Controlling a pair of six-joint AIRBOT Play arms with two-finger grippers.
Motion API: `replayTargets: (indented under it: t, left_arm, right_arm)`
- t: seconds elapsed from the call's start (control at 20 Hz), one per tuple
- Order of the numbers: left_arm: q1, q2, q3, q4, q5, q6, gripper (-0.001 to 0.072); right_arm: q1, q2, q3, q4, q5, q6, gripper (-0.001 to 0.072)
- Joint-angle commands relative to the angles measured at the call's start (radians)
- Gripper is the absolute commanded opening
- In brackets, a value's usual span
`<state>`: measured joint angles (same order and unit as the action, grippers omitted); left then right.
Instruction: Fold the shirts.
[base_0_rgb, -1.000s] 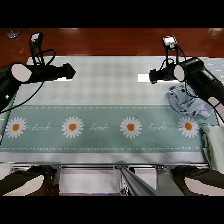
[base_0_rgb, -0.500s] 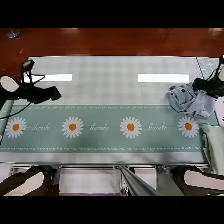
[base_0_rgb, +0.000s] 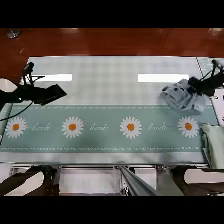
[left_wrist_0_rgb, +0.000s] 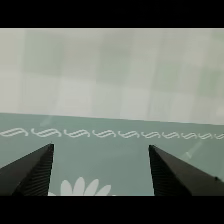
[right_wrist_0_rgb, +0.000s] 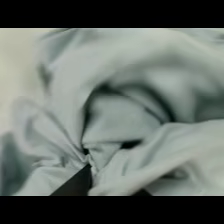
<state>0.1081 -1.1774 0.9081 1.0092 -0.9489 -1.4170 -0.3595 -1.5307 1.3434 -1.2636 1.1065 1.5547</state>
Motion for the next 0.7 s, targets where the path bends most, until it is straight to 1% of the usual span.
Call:
replayTargets:
  t: [0.0,0.1,0.2,0.3,0.45,0.6,0.65]
  left_arm:
    - [0.013,0.019,0.122,-0.041,-0.137,0.037,0.0701]
    - [0.008,0.085,0.158,-0.043,-0.209,0.056,0.0701]
    - [-0.001,0.201,0.119,-0.041,-0.241,0.07,0.0701]
    - [-0.008,0.344,0.03,-0.042,-0.241,0.069,0.0701]
    - [-0.009,0.55,-0.115,-0.042,-0.235,0.062,0.0701]
    - [-0.009,0.661,-0.196,-0.042,-0.23,0.062,0.0701]
    - [-0.009,0.674,-0.204,-0.042,-0.231,0.061,0.0701]
  right_arm:
    - [-0.004,0.132,0.181,0.156,0.023,-0.097,0.0026]
    - [-0.004,0.26,0.243,0.185,-0.019,-0.099,0.0025]
    - [-0.004,0.381,0.277,0.204,-0.047,-0.12,0.0025]
    - [-0.004,0.473,0.311,0.228,-0.046,-0.154,0.0025]
    - [-0.004,0.581,0.362,0.306,-0.045,-0.221,0.0025]
    - [-0.004,0.644,0.392,0.397,-0.01,-0.285,0.0025]
    - [-0.004,0.657,0.392,0.439,0.033,-0.299,0.0025]
